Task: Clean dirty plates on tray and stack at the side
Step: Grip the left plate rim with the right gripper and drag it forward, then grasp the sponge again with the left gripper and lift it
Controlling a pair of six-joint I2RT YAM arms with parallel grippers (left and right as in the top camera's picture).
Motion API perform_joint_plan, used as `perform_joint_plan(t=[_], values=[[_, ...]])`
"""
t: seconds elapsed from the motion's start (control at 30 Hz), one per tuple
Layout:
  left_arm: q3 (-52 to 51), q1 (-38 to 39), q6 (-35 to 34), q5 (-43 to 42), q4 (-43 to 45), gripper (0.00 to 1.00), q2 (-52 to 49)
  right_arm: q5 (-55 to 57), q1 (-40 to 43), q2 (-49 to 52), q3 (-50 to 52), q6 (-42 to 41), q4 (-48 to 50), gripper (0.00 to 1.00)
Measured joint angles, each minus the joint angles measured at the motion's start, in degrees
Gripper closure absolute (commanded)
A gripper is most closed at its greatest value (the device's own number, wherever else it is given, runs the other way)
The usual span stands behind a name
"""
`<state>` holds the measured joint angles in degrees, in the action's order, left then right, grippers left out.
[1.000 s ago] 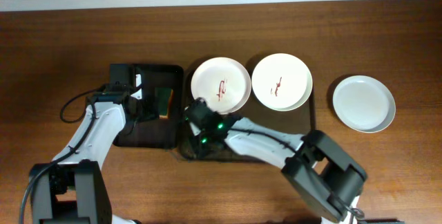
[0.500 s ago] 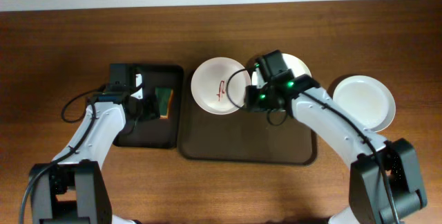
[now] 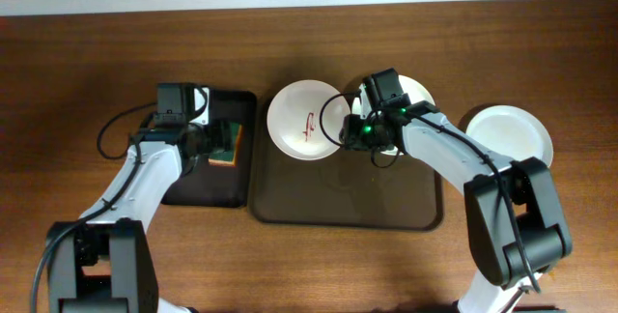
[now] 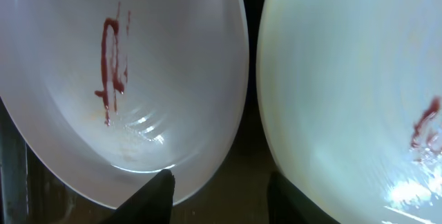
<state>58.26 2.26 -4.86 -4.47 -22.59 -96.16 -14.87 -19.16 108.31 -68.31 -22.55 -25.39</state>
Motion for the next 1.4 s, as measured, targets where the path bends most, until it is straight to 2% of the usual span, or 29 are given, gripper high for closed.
perform_joint_plan(t=[0.07, 0.3, 0.43, 0.67, 0.7, 0.83, 1.1, 1.13, 1.2, 1.27, 1.3, 1.37, 1.4], values=[[0.00, 0.44, 0.35, -0.09, 0.04, 0.23, -0.02, -0.11, 0.00, 0.61, 0.00, 0.00, 0.61, 0.57], [0.00, 0.57, 0.61, -0.11, 0.09, 0.23, -2.62, -0.24, 0.00, 3.85, 0.02, -1.22, 2.10, 0.86], [-0.02, 0.59, 0.76, -0.11, -0.20, 0.23, -3.13, -0.26, 0.00, 3.85, 0.02, -1.84, 2.36, 0.95], [-0.02, 0.59, 0.79, -0.11, -0.26, 0.22, -3.13, -1.55, 0.00, 3.80, -0.15, -1.68, -2.69, 0.96], [-0.02, 0.57, 0.79, -0.11, -0.24, 0.23, -3.13, -2.36, 0.00, 3.65, -0.61, -1.68, -7.08, 0.96], [-0.02, 0.70, 0.79, -0.13, -0.26, 0.25, -3.13, -2.97, 0.00, 3.19, -0.72, -1.16, -11.98, 0.96], [-0.02, 2.43, 0.79, -0.31, 1.75, 0.27, -6.54, -3.19, 0.00, 3.17, -0.74, -0.79, -12.59, 0.96], [-0.07, 2.75, 0.79, -0.31, 2.43, 0.29, -7.26, -3.19, 0.00, 3.17, -0.74, -0.76, -12.59, 0.96], [-0.11, 3.19, 0.79, -0.33, 3.80, 0.41, -8.04, -3.21, 0.00, 3.17, -0.74, -0.76, -12.61, 0.96], [-0.20, 3.48, 0.83, -0.48, 5.81, 0.61, -8.33, -3.21, 0.00, 3.17, -0.74, -0.79, -12.61, 0.96], [-0.20, 3.45, 0.94, -0.46, 6.45, 0.68, -8.33, -3.21, 0.00, 3.17, -0.74, -0.74, -12.61, 0.96], [-0.20, 3.45, 1.31, -0.68, 7.06, 0.98, -8.33, -3.21, 0.00, 3.17, -0.74, -0.76, -12.61, 0.96], [-0.20, 3.45, 1.03, -0.70, 6.97, 1.00, -8.33, -3.21, 0.00, 3.17, -0.74, -0.76, -12.61, 0.96]])
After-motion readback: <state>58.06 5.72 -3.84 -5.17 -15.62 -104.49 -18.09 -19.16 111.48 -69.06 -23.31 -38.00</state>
